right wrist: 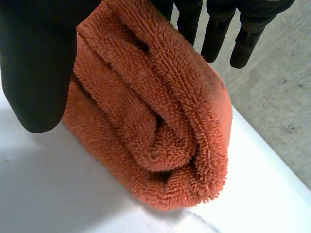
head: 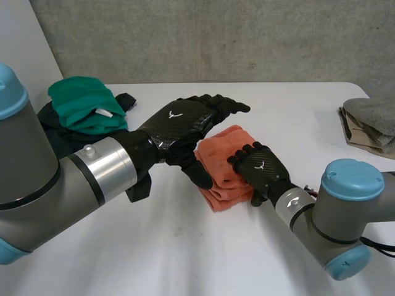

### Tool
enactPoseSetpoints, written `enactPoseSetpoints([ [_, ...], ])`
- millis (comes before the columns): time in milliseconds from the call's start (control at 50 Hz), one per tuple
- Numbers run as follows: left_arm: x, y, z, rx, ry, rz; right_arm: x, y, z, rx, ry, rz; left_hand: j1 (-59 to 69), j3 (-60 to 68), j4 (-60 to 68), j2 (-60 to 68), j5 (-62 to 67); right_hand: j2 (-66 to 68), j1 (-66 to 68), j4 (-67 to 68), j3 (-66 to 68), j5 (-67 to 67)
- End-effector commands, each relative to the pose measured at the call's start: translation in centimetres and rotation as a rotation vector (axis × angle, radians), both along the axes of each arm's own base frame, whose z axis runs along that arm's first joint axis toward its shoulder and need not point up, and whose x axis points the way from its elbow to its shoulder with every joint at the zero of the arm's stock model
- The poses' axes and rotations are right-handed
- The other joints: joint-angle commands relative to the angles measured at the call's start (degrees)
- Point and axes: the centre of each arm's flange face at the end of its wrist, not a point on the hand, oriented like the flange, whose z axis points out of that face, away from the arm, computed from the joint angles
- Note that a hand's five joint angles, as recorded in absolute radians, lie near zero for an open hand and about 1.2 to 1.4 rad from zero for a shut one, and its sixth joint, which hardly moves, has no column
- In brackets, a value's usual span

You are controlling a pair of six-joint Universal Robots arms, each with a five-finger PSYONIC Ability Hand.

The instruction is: Fold the laundry.

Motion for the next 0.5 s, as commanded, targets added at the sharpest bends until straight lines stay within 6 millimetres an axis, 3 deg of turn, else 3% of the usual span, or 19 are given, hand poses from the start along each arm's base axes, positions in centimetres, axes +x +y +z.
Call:
enactPoseSetpoints([
  [20, 0.0, -0.1, 0.0, -0.001, 0.001, 0.003, 0.6, -0.8, -0.5, -0.036, -0.024, -0.001, 0.96, -2.22, -1.76, -1.54, -2.76, 9.47, 9.48, 9.36, 9.15, 8.61],
  [180, 0.3, -0.4, -0.1, 0.002, -0.001, 0.012, 1.2, -1.2, -1.3, -0.039, -0.017, -0.001, 0.96, -2.22, -1.76, -1.54, -2.76, 10.14, 10.16, 10.04, 9.83, 9.29],
  [320, 0.5, -0.6, -0.2, 0.009, -0.001, 0.02, 1.9, -1.5, -0.7, -0.073, -0.04, 0.001, 0.96, -2.22, -1.76, -1.54, -2.76, 17.7, 17.72, 17.59, 17.39, 16.84],
  [340, 0.5, -0.6, -0.2, 0.007, -0.001, 0.02, 2.0, -1.5, -0.6, -0.079, -0.045, 0.002, 0.96, -2.22, -1.76, -1.54, -2.76, 20.55, 20.56, 20.44, 20.23, 19.69],
  [360, 0.5, -0.6, -0.1, 0.007, 0.001, 0.022, 2.3, -1.5, -0.4, -0.087, -0.056, 0.011, 0.96, -2.22, -1.76, -1.54, -2.76, 38.39, 38.41, 38.29, 38.08, 37.53],
  [400, 0.5, -0.6, 0.0, 0.005, 0.004, 0.022, 2.6, -1.6, -0.1, -0.099, -0.07, 0.017, 0.96, -2.22, -1.76, -1.54, -2.76, 59.82, 59.83, 59.71, 59.5, 58.96],
  [480, 0.7, -0.7, 0.4, -0.001, 0.014, 0.029, 3.3, -2.7, 1.3, -0.153, -0.127, 0.014, 0.96, -2.22, -1.76, -1.54, -2.76, 61.3, 61.32, 61.2, 60.99, 60.45],
  [500, 0.7, -0.8, 0.6, -0.002, 0.021, 0.029, 3.5, -3.6, 2.4, -0.187, -0.163, 0.001, 0.96, -2.22, -1.76, -1.54, -2.76, 61.3, 61.32, 61.2, 60.99, 60.45],
])
